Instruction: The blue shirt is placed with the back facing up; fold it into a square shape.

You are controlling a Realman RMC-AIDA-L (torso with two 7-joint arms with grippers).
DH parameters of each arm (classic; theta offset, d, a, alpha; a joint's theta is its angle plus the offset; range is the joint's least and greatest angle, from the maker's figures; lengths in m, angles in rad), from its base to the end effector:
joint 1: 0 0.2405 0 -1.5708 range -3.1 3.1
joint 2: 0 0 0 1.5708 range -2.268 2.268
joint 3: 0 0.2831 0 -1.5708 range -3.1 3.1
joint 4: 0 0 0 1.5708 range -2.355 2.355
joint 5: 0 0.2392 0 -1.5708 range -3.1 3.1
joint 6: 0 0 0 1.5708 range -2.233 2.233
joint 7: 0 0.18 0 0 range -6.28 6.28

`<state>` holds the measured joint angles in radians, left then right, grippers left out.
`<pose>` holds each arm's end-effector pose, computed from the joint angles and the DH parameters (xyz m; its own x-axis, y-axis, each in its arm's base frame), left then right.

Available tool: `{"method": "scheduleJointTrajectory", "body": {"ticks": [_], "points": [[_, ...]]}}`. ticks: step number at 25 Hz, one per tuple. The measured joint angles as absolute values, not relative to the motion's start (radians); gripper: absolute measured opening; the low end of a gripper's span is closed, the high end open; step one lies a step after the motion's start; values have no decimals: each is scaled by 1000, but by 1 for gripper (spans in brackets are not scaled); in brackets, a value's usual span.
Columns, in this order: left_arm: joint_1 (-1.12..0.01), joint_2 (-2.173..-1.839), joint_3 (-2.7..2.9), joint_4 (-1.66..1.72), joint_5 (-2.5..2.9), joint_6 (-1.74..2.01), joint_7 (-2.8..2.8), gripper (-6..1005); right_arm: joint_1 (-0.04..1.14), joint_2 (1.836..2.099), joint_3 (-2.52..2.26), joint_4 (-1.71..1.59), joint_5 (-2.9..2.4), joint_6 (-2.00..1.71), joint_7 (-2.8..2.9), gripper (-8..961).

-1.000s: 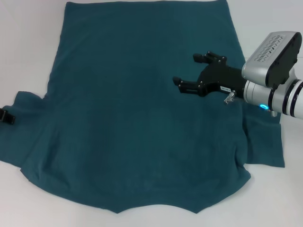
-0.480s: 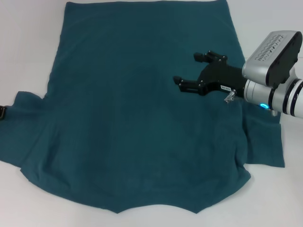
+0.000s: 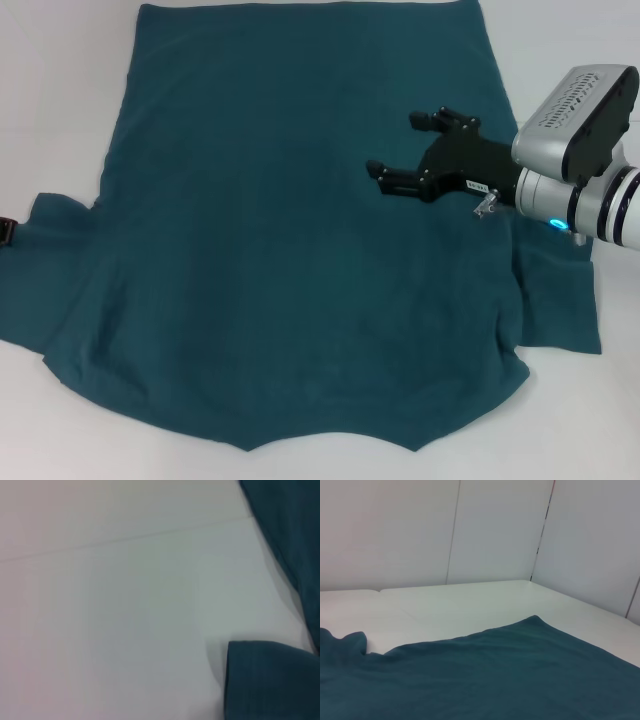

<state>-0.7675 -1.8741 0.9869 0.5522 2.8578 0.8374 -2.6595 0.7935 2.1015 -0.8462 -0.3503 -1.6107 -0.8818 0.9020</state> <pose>-0.3934 0.5003 0.0563 0.4573 0.8630 0.2148 0.6076 -0.1267 -0.7841 0.2362 0.4952 -0.0951 0.9116 -0.0703 -0.4050 -0.3198 -0.7404 -0.5912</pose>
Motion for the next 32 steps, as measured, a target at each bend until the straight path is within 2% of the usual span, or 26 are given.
{"method": "scheduleJointTrajectory", "body": {"ticks": [17,26,29,32], "points": [[-726,-1886,981,712,2858,962,-2653,46,780,2102,-851,-348,-1598,-887,903,942],[-744,-1884,1074,631,2860,974,-2663,64,779,2100,-853,-353,-1597,-911,903,941],[-746,-1887,1083,612,2860,932,-2681,257,779,2097,-859,-356,-1598,-914,903,941],[-744,-1888,1079,604,2859,902,-2693,373,777,2095,-866,-357,-1598,-914,904,941]]}}
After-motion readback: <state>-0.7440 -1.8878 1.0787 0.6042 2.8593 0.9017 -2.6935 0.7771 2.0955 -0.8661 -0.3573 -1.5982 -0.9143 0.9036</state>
